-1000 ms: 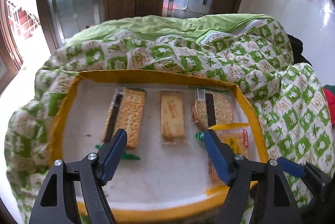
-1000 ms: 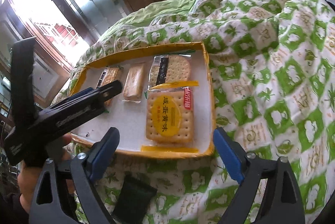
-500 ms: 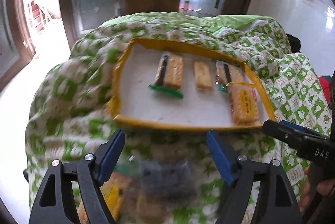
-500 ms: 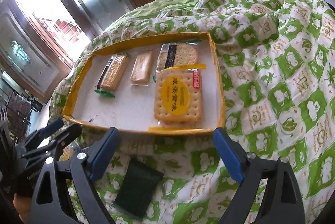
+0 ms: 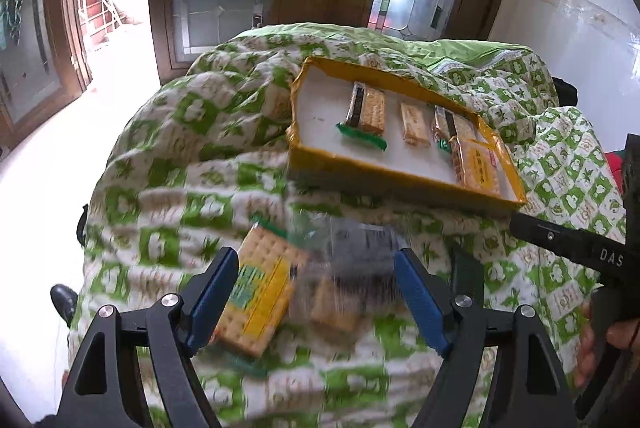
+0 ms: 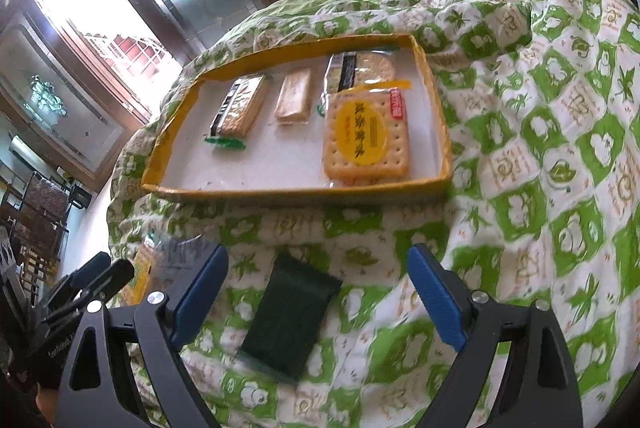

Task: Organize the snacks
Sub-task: 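Lift both tools away from the tray toward the remaining snacks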

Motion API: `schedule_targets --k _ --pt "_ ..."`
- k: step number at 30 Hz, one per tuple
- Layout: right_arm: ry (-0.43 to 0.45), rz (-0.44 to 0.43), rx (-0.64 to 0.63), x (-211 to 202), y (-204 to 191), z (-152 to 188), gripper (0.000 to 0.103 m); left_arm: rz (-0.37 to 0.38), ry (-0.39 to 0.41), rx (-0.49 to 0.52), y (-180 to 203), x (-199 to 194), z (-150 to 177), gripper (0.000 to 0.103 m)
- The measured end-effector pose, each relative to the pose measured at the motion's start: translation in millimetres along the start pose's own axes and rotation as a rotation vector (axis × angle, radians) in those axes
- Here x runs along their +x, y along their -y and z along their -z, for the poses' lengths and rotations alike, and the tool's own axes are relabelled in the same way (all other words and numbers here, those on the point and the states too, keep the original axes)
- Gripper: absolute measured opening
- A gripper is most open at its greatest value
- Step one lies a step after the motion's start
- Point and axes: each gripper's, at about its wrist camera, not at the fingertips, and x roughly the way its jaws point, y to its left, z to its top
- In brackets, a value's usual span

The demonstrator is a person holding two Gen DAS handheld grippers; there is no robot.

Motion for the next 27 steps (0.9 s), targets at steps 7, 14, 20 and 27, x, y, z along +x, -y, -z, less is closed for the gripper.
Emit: schedule_targets --k 7,14,20,27 --pt "-0.008 -0.015 -0.005 -4 -10 15 0.091 0.002 0.005 -0.014 -6 -15 18 0.083" --pt "-0.029 -0.032 -0.013 -4 -17 30 0.091 -0.006 -0.012 -0.051 -26 -19 32 0.083" --pt "-0.053 -0.042 -0.016 -1 -22 37 0.091 -0.021 -0.023 -0.031 -31 -17 40 0.083" --pt "-0.073 -0.04 -0.029 2 -26 44 0.091 -0.018 -0.042 -0.028 -36 -12 44 0.083"
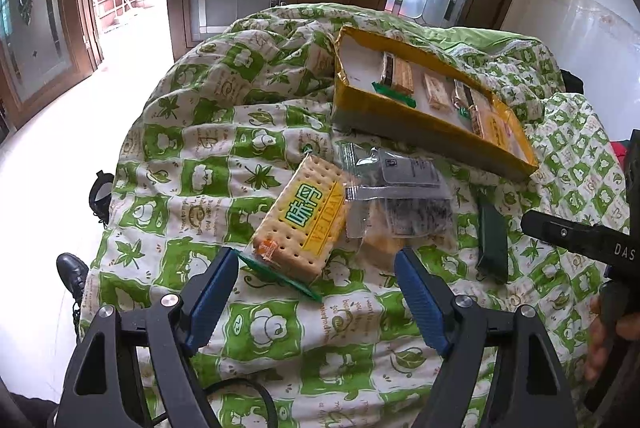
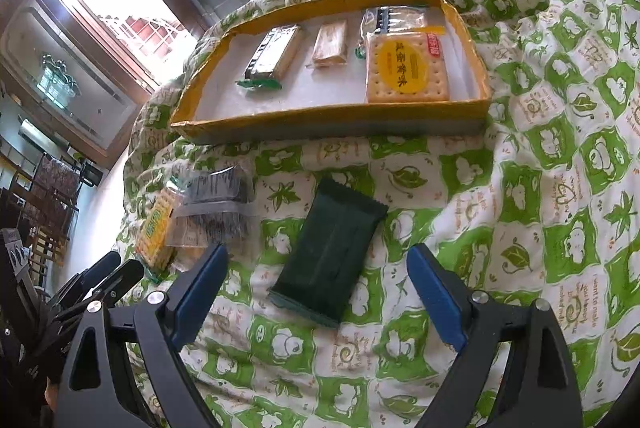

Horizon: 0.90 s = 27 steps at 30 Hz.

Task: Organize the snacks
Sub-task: 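Lift both tools away from the tray toward the remaining snacks, then grasp the dark green pack with the right tool while the left tool grasps the WEIDAN pack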

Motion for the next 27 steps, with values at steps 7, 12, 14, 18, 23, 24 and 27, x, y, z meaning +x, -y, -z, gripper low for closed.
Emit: schedule_targets --k 7,12,14,18,23,24,27 --pt "-0.017 0.005 -0.012 5 -4 4 0.091 -0.001 -0.023 0.019 -1 8 -2 0.083" --pt "-0.031 0.005 -0.011 9 -4 6 0.091 -0.02 -0.053 0.049 -5 17 -4 0.083" --pt "-0.036 0.008 -0.008 12 -4 6 0.091 -0.019 -0.06 0.055 -8 19 -4 0.083" --pt "-0.049 0.006 0.001 17 -4 6 0.09 -0.016 -0.07 0.062 -11 24 -5 0.083" --pt "-0.083 -0.011 0.035 29 -3 6 0.085 -0.015 -0.083 0.099 -7 31 -9 0.083" --pt "-0.093 -0.013 0.044 31 -3 6 0.084 -0.019 -0.086 0.109 -5 33 -10 0.083" --pt "-0.11 -0.012 0.057 39 -1 6 0.079 -0.028 -0.092 0.128 -3 38 -14 0.083"
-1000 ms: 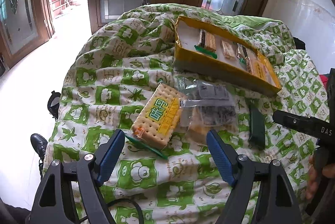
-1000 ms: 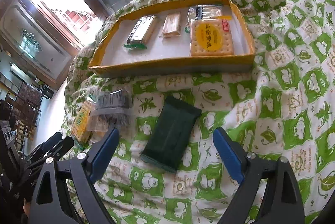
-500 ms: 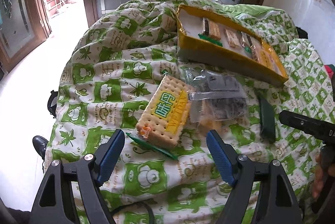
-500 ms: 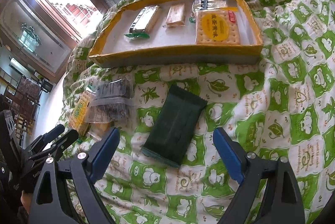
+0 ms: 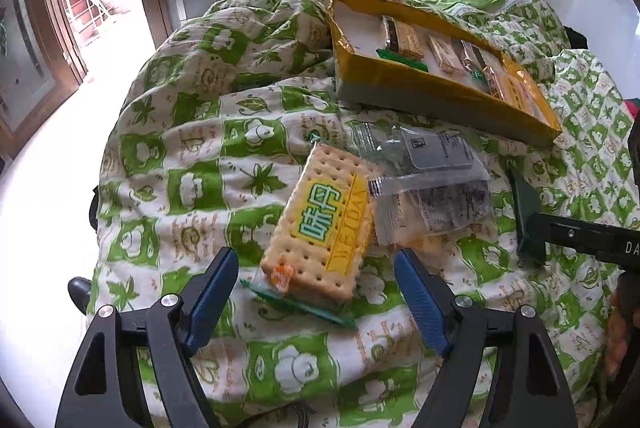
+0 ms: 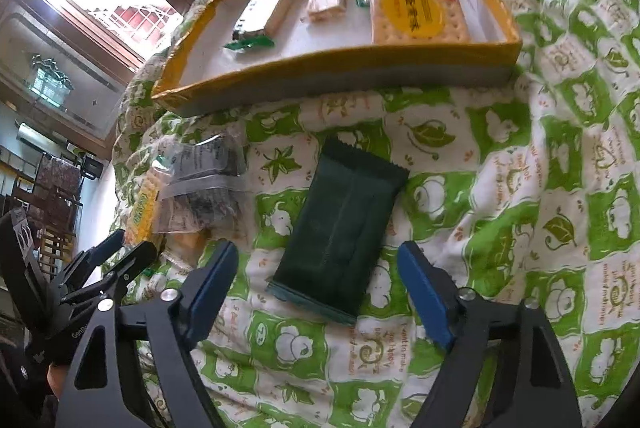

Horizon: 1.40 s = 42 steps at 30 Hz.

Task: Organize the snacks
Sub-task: 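Grasp the dark green pack with the right tool while the left tool grasps the WEIDAN pack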

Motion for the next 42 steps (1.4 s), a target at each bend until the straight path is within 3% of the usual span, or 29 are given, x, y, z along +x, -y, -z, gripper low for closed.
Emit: schedule_targets --k 11,15,18,21,23,26,33,42 --pt "-0.006 0.009 -0.006 4 -1 0 0.072 -0.012 -0.024 0.058 0 7 -5 0.081" --pt "-0.008 0.014 -0.017 7 -4 0 0.072 -0.032 -0.033 0.076 0 12 -2 0.067" --pt "-0.008 0.025 -0.019 11 -5 0 0.07 -0.035 -0.039 0.079 3 18 -6 0.066" --pt "0.003 0.029 -0.017 14 -3 -3 0.065 -0.044 -0.044 0.09 7 22 -11 0.066" --pt "0.013 0.035 -0.012 13 0 -4 0.052 -0.04 -0.039 0.087 7 21 -11 0.064" --pt "0.011 0.026 -0.005 11 6 -4 0.05 -0.017 -0.027 0.074 7 18 -8 0.052" --pt "0.004 0.023 -0.038 6 -1 1 0.049 0.029 -0.015 0.026 4 5 4 0.052" --pt "-0.004 0.02 -0.039 7 -1 3 0.049 -0.009 -0.049 0.033 7 18 -9 0.056"
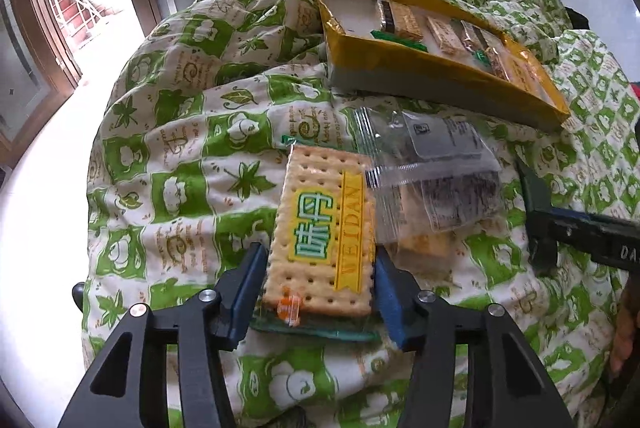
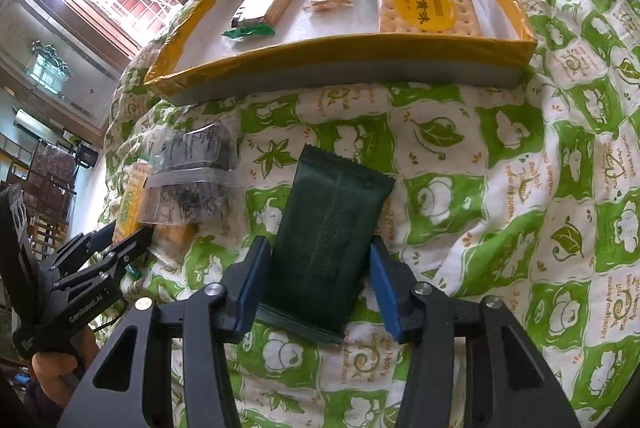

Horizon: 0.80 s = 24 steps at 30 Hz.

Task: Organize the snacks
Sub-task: 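Grasp the dark green pack with the right tool while the left tool grasps the WEIDAN pack, then lift the dark green pack and WEIDAN cracker pack off the bedspread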

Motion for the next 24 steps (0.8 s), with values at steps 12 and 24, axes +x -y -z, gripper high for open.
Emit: schedule_targets --k 12,24 --pt "0.008 0.026 -0.036 4 -6 -1 0.048 -0.008 0.03 -0.012 2 4 -3 0.052" --pt "0.065 -0.013 -0.048 -18 -9 1 0.048 0.032 0.076 -0.07 -1 -28 19 0.05"
